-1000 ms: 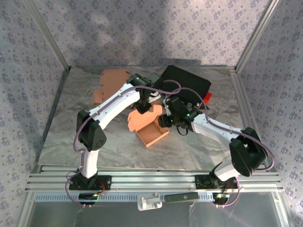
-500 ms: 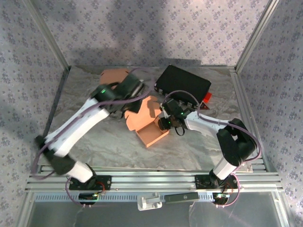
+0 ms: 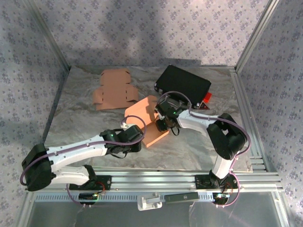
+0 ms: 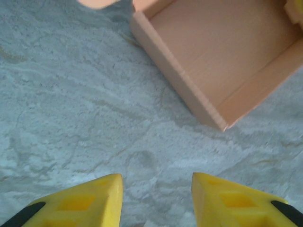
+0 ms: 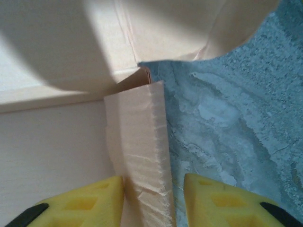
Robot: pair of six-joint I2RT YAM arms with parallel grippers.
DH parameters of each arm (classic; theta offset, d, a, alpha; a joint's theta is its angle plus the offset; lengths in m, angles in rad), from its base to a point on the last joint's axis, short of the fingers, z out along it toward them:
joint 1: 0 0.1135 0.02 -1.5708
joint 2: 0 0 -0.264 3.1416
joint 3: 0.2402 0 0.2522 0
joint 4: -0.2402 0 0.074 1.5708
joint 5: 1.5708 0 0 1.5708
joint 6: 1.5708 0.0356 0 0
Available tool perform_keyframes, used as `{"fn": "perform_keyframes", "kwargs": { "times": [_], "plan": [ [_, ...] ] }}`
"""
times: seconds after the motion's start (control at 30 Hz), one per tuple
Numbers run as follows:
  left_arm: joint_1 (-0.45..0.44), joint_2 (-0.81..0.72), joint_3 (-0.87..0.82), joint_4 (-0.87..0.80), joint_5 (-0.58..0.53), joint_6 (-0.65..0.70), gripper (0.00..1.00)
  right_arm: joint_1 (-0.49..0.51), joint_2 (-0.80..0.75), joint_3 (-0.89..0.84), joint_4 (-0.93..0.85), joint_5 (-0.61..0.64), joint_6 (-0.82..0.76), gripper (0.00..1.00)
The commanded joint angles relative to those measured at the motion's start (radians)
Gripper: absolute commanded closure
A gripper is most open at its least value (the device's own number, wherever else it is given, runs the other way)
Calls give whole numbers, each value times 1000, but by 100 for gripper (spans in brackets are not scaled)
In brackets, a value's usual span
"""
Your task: Fold the paper box
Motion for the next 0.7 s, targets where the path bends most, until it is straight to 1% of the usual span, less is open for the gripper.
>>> {"fn": "perform_keyframes", "kwargs": {
  "times": [0.0,0.23,0.47,0.67],
  "plan": [
    [-3,29,6,155,-58,-71,58,18,18,27,-44,76,-16,65],
    [-3,142,38,178,-94,-59,58,55,19,28,-79,202,-19,75],
    [0,204,51,195,-120,-56,58,101,59,47,-128,321,-3,81],
    [1,186,30,216,-138,-66,58,151,105,59,-175,480,37,96]
  ]
}}
